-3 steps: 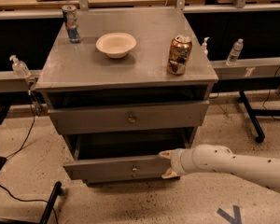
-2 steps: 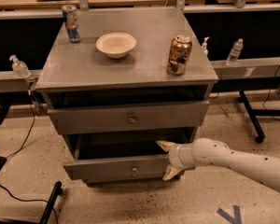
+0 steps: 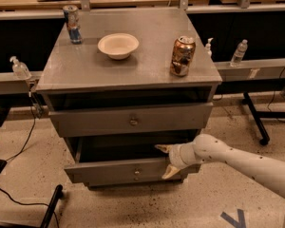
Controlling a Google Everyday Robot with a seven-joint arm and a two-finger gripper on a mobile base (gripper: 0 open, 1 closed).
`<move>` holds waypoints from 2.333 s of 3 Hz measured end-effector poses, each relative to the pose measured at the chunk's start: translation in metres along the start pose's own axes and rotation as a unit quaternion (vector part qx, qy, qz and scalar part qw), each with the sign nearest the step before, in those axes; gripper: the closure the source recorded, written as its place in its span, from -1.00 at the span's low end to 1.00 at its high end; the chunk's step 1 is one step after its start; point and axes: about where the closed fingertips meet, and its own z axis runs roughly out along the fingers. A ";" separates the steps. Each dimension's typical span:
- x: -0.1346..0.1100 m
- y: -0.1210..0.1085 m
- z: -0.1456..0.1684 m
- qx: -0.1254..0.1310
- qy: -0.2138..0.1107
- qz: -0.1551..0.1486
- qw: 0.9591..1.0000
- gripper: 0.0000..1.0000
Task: Open middle drawer
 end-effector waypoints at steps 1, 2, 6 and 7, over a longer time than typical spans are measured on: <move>-0.002 0.003 0.006 0.000 -0.026 0.011 1.000 -0.06; -0.009 0.003 0.003 -0.001 -0.043 0.015 0.999 0.40; -0.023 0.034 -0.025 -0.027 -0.037 0.071 0.996 0.48; -0.028 0.036 -0.032 -0.026 -0.036 0.073 0.996 0.20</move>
Offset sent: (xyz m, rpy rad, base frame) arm -0.0119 0.0105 0.0126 0.1152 0.0439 0.0305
